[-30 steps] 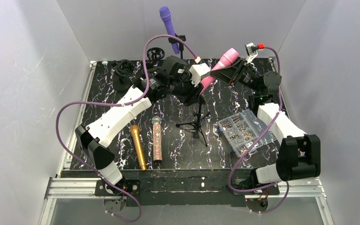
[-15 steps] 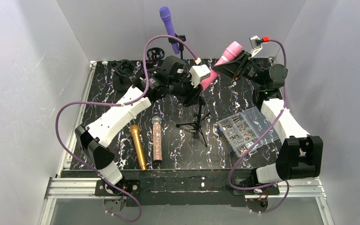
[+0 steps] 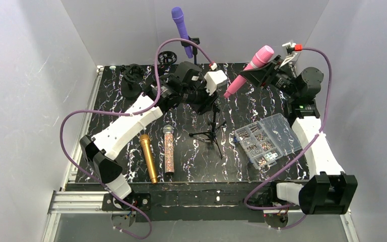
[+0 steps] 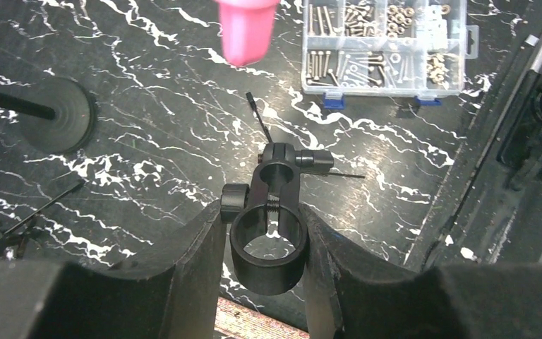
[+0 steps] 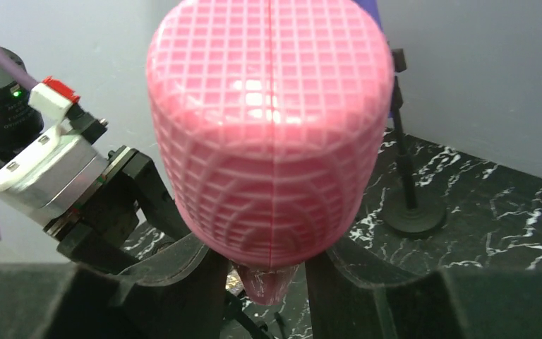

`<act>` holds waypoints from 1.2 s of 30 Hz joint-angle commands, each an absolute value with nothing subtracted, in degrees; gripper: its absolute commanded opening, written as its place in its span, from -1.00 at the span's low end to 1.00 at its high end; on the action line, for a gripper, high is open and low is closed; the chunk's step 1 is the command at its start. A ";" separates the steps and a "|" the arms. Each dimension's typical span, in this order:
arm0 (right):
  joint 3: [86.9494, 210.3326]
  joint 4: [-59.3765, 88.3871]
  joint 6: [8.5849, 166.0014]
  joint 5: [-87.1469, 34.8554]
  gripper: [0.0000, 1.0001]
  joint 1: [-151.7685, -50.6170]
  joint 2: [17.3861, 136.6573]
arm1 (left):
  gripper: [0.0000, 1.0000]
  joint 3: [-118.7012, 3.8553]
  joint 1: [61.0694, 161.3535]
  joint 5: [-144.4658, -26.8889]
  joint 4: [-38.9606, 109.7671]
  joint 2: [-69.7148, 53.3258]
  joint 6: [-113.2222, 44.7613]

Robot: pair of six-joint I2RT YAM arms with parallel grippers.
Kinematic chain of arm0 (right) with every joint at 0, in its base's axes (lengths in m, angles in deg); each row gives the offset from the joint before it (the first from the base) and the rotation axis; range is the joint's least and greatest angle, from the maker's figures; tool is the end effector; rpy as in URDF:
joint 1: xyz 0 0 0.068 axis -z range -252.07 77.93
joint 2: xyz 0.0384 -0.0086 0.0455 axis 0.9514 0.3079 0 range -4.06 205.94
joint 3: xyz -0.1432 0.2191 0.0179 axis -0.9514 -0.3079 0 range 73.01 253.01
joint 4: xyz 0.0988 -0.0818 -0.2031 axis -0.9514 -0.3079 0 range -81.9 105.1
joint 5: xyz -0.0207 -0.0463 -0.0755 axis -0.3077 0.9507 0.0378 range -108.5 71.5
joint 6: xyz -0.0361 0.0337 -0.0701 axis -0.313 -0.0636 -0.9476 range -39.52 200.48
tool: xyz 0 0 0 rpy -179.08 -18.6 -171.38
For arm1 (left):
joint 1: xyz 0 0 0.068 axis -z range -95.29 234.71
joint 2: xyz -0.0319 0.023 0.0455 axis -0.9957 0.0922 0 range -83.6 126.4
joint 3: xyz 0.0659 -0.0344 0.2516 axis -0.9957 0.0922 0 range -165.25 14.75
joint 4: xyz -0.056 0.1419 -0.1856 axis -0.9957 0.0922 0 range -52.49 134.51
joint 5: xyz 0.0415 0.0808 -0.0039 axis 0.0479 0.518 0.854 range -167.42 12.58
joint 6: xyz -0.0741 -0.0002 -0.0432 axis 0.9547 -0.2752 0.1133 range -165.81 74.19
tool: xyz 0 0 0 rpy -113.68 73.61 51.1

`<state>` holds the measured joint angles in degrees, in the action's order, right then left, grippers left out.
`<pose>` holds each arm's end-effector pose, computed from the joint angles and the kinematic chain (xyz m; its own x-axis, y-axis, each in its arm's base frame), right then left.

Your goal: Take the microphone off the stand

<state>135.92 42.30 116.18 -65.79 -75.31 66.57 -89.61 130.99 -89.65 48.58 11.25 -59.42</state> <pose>0.2787 0.0714 0.4238 -0.1554 0.3877 -0.9086 -0.7870 0.5073 0.3511 0.2639 -0.2990 0.4576 0.1823 0.1421 -0.9729 0.8332 0.5031 0.2296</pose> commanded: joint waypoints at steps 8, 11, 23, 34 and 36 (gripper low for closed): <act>137.83 26.39 101.90 -63.89 -0.97 -73.22 55.74 | -1.00 -94.59 130.12 -78.22 47.64 17.96 -53.40; 138.13 22.59 100.14 -64.50 -0.97 -73.24 54.04 | -1.00 -95.96 130.27 -78.23 47.27 19.70 -52.04; 136.60 17.00 98.30 -67.04 -0.97 -73.28 50.74 | -0.27 -95.00 130.58 -82.13 48.66 18.56 -53.72; 136.50 10.91 95.87 -70.18 -0.97 -73.21 48.54 | 0.97 -99.04 130.48 -84.35 50.63 14.86 -58.68; 137.50 10.40 95.80 -71.59 -0.97 -73.22 48.72 | 0.97 -100.46 130.52 -86.03 52.19 13.84 -59.78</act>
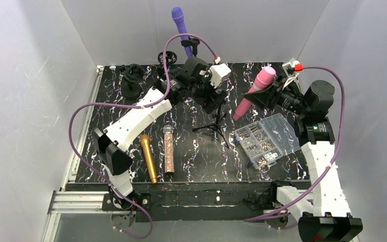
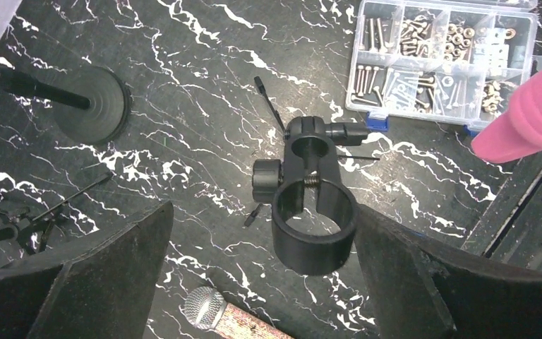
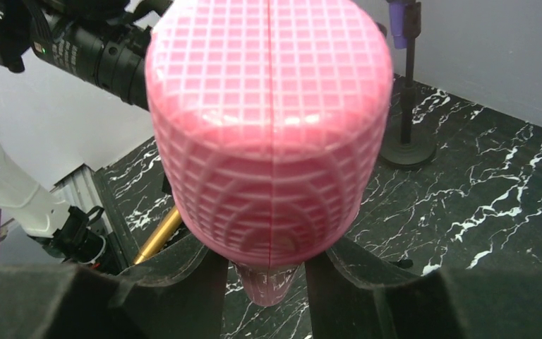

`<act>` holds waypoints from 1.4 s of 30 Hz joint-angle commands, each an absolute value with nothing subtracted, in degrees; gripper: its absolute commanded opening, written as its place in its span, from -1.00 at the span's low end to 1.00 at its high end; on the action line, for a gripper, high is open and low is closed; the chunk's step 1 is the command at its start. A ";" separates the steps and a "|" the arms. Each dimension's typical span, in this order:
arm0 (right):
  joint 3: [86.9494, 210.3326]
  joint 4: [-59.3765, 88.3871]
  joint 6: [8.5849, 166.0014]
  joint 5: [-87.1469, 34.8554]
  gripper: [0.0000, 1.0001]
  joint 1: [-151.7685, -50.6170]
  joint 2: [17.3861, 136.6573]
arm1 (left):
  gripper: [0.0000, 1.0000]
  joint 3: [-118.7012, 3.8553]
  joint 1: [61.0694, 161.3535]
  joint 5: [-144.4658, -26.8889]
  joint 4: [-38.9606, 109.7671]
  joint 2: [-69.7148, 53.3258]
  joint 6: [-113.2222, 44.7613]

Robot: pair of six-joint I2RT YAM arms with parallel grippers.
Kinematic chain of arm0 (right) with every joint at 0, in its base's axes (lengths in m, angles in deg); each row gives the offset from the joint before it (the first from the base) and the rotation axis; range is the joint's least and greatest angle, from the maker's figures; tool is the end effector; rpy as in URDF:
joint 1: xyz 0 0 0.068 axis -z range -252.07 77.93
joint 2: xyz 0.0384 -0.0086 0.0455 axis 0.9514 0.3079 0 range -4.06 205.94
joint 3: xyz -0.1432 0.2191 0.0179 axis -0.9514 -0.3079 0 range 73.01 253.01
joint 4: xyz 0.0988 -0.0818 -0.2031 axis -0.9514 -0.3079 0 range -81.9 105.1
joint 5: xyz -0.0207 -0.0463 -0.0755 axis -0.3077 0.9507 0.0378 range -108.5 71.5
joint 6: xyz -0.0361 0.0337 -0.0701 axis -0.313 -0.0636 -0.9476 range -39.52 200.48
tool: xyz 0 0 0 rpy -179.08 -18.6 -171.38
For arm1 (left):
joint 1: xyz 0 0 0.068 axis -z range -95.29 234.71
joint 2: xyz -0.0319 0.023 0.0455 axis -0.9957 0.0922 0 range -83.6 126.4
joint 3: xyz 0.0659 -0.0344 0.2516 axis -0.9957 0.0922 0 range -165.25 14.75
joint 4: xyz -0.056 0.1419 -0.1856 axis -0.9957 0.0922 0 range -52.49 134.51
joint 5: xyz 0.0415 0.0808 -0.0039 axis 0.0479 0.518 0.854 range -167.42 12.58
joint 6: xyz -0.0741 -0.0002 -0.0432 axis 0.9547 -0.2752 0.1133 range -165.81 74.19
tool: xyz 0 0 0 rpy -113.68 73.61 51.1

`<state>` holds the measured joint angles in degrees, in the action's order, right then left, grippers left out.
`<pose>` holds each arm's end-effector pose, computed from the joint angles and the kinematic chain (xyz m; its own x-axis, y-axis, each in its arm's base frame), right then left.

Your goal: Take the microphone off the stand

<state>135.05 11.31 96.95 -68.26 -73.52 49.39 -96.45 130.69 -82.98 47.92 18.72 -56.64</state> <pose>0.2008 0.0628 0.4197 -0.1399 0.1797 -0.9737 -0.7686 0.6003 0.2212 0.2960 -0.3168 0.4504 0.1288 0.1358 -0.9823 0.7726 0.6073 0.1853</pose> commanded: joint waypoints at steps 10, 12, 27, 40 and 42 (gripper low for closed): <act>137.57 27.51 111.36 -82.61 -0.97 -73.46 51.45 | 0.97 -113.08 130.48 -115.97 69.08 10.70 -60.38; 137.16 36.38 117.56 -83.92 -0.97 -73.87 52.82 | 0.97 -113.40 130.50 -119.06 68.31 10.77 -56.06; 137.77 57.22 137.28 -83.28 -0.97 -77.72 56.85 | 0.97 -111.81 130.60 -116.88 54.69 16.19 -39.70; 134.26 57.81 139.41 -80.88 -0.97 -78.48 55.54 | 0.40 -111.51 133.17 -119.53 50.87 18.82 -38.46; 133.90 58.15 140.00 -80.59 -0.97 -78.48 55.45 | 0.25 -111.08 133.62 -120.06 50.53 19.03 -38.43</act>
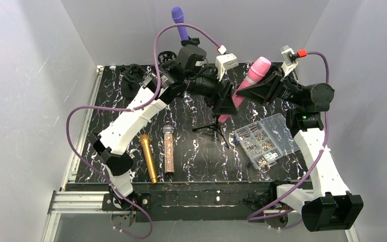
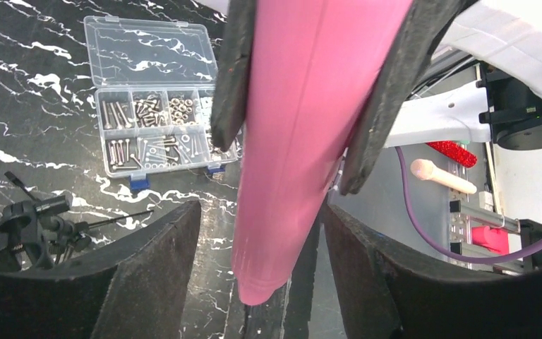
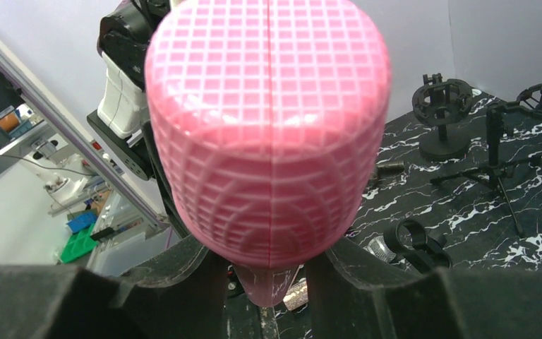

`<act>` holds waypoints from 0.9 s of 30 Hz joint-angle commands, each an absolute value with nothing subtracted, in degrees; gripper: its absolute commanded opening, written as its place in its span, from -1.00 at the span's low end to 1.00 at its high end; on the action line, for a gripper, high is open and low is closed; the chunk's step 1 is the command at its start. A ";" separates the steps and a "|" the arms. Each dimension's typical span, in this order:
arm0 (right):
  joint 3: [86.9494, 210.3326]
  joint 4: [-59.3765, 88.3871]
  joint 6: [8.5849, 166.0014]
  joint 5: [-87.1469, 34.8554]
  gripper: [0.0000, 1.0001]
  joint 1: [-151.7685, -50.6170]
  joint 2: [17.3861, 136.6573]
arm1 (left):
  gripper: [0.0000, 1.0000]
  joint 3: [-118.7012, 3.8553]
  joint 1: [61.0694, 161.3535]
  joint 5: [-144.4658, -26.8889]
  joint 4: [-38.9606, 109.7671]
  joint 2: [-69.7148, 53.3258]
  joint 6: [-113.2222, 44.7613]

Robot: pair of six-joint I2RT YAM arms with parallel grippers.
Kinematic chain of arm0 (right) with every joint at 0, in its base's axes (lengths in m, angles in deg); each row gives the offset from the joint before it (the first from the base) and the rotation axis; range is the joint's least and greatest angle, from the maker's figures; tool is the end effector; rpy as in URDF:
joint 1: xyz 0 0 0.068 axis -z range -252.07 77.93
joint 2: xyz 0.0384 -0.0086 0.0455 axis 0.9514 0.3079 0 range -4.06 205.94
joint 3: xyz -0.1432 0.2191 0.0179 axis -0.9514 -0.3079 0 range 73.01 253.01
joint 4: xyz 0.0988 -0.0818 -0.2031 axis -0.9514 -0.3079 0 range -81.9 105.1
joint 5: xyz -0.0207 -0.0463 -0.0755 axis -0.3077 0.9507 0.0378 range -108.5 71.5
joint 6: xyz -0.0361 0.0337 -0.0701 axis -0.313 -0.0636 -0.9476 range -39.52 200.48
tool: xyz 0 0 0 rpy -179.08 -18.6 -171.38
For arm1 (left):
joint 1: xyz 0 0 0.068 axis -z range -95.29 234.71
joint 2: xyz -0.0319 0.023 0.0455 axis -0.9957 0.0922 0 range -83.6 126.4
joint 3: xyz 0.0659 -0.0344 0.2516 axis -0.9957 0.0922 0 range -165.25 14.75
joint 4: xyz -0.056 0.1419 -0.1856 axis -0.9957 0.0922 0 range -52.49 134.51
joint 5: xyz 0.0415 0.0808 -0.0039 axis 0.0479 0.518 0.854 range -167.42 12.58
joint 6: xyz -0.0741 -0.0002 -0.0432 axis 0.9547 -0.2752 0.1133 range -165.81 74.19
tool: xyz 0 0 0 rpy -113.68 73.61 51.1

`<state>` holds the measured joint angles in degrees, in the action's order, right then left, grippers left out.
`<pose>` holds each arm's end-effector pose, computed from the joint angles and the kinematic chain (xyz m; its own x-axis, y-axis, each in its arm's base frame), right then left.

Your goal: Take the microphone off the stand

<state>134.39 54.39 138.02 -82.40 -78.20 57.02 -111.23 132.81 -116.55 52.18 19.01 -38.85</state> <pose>0.1936 0.0890 0.4647 -0.2800 0.3434 -0.8965 -0.9292 0.1378 0.3430 0.2227 -0.3196 0.5238 -0.0203 -0.1182 -0.9928 0.9989 0.0397 -0.0251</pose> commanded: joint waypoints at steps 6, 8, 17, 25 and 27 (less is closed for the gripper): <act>133.41 58.60 140.81 -80.29 -0.97 -78.48 55.49 | -0.13 -110.82 134.26 -120.01 50.24 19.83 -38.57; 132.86 58.56 140.47 -80.32 -0.97 -78.49 55.23 | -0.60 -111.00 134.28 -119.95 49.83 20.20 -38.13; 133.09 42.72 129.80 -79.27 -0.02 -78.41 52.63 | -1.00 -107.77 134.42 -111.24 54.74 16.48 -39.70; 134.65 29.08 117.92 -77.69 0.62 -78.05 50.65 | -1.00 -103.70 134.08 -98.89 58.22 10.48 -43.36; 134.67 25.36 114.20 -77.27 0.65 -77.77 50.02 | -1.00 -102.70 133.74 -96.34 58.52 9.04 -43.41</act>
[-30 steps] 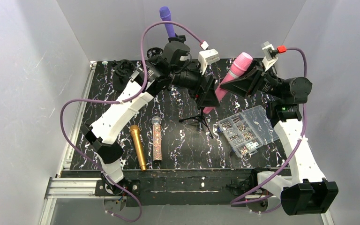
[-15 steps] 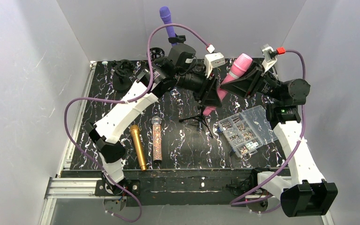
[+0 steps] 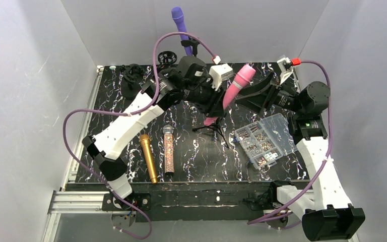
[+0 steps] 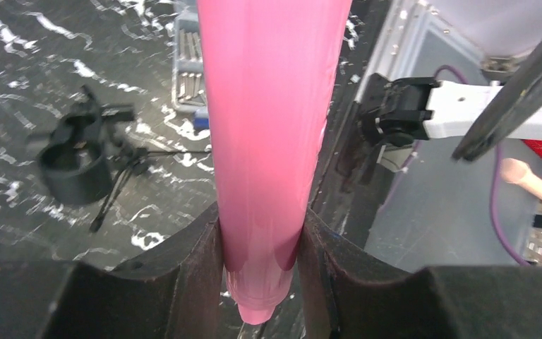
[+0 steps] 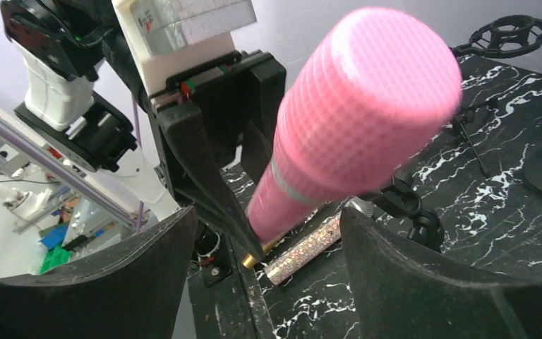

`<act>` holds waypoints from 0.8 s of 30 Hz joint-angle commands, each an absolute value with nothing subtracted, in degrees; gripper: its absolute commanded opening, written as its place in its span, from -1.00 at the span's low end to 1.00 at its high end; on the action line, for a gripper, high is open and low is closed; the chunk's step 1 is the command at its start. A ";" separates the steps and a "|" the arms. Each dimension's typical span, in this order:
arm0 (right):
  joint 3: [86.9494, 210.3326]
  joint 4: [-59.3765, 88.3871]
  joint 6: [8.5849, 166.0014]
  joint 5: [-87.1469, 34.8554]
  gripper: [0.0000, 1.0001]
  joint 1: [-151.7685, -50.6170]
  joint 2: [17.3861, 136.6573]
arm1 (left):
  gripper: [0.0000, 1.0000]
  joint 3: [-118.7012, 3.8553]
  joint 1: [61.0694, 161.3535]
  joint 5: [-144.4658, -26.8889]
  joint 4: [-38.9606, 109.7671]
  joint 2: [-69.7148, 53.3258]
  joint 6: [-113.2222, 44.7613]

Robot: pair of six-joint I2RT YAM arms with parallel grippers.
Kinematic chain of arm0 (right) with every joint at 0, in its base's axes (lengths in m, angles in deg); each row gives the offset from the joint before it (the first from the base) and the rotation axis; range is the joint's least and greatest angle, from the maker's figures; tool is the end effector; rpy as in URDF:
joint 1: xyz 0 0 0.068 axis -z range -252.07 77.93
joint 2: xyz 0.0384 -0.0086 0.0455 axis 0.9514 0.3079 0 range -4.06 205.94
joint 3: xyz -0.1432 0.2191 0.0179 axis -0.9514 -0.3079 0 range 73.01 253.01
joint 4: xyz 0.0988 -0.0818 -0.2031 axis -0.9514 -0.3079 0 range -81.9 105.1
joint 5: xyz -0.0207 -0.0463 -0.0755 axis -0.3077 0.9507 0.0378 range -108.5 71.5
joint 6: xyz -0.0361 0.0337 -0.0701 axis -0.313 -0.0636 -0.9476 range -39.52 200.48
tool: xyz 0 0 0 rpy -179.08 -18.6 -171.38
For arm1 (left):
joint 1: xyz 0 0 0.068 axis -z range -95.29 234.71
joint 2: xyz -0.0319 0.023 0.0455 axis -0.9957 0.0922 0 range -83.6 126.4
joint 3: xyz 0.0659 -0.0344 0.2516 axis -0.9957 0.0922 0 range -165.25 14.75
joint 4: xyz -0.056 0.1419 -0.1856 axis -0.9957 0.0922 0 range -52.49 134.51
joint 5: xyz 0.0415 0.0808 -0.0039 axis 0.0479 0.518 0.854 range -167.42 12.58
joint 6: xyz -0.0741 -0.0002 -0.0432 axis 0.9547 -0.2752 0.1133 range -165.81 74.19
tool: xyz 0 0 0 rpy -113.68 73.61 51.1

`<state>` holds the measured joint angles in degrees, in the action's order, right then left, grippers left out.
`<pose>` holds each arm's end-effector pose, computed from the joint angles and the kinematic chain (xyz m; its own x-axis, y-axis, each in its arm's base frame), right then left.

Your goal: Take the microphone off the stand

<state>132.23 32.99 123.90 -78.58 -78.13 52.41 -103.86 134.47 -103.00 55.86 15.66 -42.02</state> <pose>0.1956 0.0866 0.4346 -0.3358 0.3092 -0.8897 -0.8650 0.2726 0.4212 0.2288 -0.3208 0.4960 -0.0528 -0.0300 -0.9982 0.9660 0.2517 -0.0586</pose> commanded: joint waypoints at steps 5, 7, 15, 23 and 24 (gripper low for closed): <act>133.58 19.07 106.08 -76.41 0.69 -76.14 47.33 | -1.00 -97.35 131.79 -88.56 60.20 3.26 -43.39; 133.56 16.43 102.70 -75.56 0.70 -75.35 46.49 | -1.00 -93.45 130.83 -84.07 61.06 -0.03 -42.94; 133.40 14.01 99.26 -74.10 0.74 -71.06 46.21 | -1.00 -74.92 124.56 -73.00 64.28 -12.29 -36.79; 132.19 14.25 98.32 -73.45 0.76 -67.60 47.12 | -1.00 -57.62 122.13 -68.19 66.47 -17.96 -24.58; 131.92 14.37 98.32 -73.44 0.76 -67.38 47.11 | -1.00 -56.15 121.78 -68.19 66.77 -18.07 -22.81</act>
